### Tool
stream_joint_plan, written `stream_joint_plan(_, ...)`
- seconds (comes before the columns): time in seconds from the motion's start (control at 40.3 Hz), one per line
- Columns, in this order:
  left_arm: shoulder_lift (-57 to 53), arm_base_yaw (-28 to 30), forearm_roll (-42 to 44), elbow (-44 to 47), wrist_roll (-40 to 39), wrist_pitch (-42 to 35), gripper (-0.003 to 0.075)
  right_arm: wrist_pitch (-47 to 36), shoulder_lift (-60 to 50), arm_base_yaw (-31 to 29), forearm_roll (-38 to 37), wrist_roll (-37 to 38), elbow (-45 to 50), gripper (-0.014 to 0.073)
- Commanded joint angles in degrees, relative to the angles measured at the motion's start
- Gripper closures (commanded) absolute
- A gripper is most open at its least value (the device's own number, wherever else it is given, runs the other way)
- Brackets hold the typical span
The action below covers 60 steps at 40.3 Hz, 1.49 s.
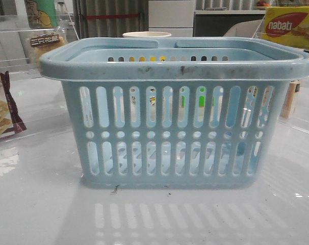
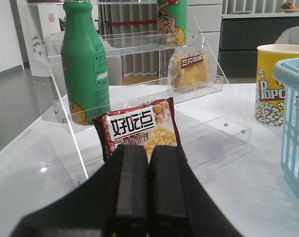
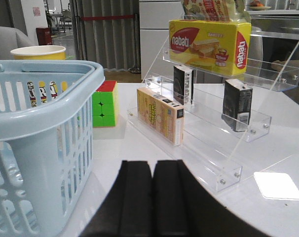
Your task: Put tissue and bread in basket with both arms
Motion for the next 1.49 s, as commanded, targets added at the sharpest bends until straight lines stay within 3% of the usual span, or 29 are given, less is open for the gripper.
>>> stream_joint_plan(0.0, -0.87, 0.01, 0.03, -0.08, -0.54, -5.64, 0.0629, -5.32, -1.07, 0.04, 0.0, -0.11, 0.05, 0.0525)
stream_joint_plan(0.745, -0.87, 0.01, 0.03, -0.08, -0.54, -5.64, 0.0629, -5.8, -1.07, 0.05, 0.0, -0.11, 0.05, 0.0525)
stream_joint_plan(0.894, -0.87, 0.01, -0.41, -0.89, -0.54, -9.88, 0.0629, -6.33, -1.07, 0.05, -0.39, -0.11, -0.36, 0.0525)
stream_joint_plan(1.043, -0.87, -0.12, -0.35, -7.13, -0.54, -8.0, 0.0629, -0.82, -1.07, 0.15, -0.39, -0.11, -6.54, 0.0525)
stream_joint_plan(1.241, 0.74, -0.12, -0.09, -19.74, -0.54, 0.89, 0.0629, 7.91, 1.14, 0.15, -1.78, -0.11, -19.09, 0.0525)
stream_joint_plan(1.465, 10.11, -0.12, -0.09, -34.3, -0.54, 12.08, 0.0629, 18.84, 11.99, 0.15, -1.78, -0.11, -34.4, 0.0525)
